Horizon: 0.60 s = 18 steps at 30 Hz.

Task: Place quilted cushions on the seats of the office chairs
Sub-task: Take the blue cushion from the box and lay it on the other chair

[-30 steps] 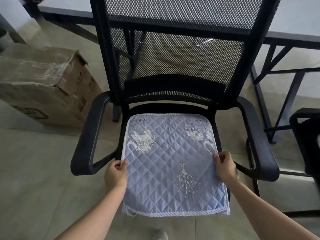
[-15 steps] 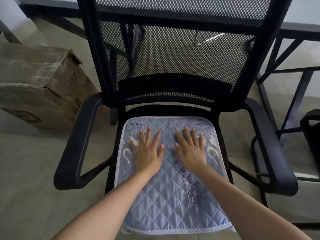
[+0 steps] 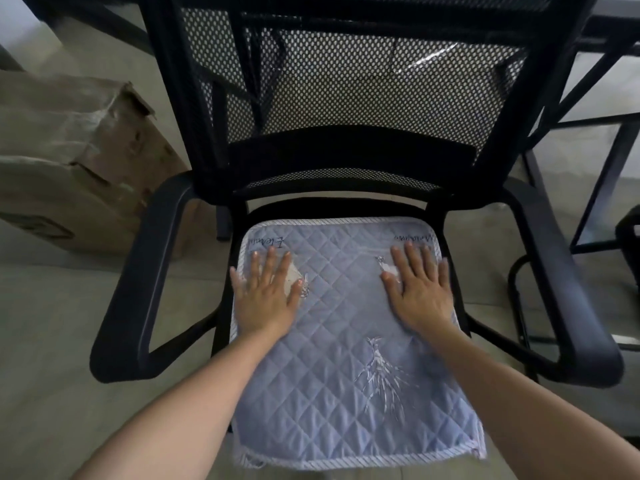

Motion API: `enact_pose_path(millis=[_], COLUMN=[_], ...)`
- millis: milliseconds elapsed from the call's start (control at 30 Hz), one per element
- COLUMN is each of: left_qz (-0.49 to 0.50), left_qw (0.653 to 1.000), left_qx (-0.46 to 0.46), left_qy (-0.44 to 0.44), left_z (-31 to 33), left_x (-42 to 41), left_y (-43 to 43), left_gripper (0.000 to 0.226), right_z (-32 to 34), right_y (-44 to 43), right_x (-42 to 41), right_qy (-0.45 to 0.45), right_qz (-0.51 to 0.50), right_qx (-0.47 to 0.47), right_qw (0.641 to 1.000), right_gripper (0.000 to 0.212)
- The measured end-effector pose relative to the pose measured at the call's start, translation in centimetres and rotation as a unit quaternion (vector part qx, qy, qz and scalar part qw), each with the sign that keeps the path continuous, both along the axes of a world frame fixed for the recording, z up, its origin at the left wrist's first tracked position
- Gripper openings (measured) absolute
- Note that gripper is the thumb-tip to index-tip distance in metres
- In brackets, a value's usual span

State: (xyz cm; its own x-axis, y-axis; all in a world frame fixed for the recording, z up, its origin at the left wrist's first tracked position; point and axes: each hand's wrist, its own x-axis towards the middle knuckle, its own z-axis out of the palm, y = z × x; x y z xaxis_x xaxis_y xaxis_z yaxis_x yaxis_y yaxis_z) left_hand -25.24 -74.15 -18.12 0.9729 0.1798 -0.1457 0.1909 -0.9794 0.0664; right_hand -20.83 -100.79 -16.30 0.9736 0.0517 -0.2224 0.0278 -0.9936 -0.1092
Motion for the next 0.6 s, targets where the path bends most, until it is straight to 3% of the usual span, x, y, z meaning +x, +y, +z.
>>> enact_pose_path(millis=[133,233,367,467,600], left_qz=[0.046,0.054,0.052,0.064,0.067], left_qw=[0.998,0.995,0.991,0.990,0.993], left_qx=[-0.029,-0.077,-0.119,-0.102,-0.079], left_qy=[-0.021,-0.042,0.033,0.080,0.055], left_z=[1.7,3.2,4.4,3.5,1.8], left_x=[-2.7,-7.5,-13.9,-15.6,-16.0], left_y=[0.4,-2.2,-6.8,-6.5,-3.6], left_gripper=[0.069,0.064,0.065,0.073,0.074], right_z=[2.6,4.0,3.5,1.9,0.7], right_y=[-2.4,-0.8,1.8,1.0,-0.8], right_x=[-2.4,-8.0,-15.3,-17.3,-16.9], right_qy=[0.010,-0.017,0.037,0.069,0.066], right_qz=[-0.045,0.015,0.024,-0.008,-0.014], right_qx=[0.030,0.041,0.052,0.026,0.018], right_qw=[0.998,0.999,0.998,0.997,0.998], right_gripper=[0.069,0.066,0.063,0.062,0.060])
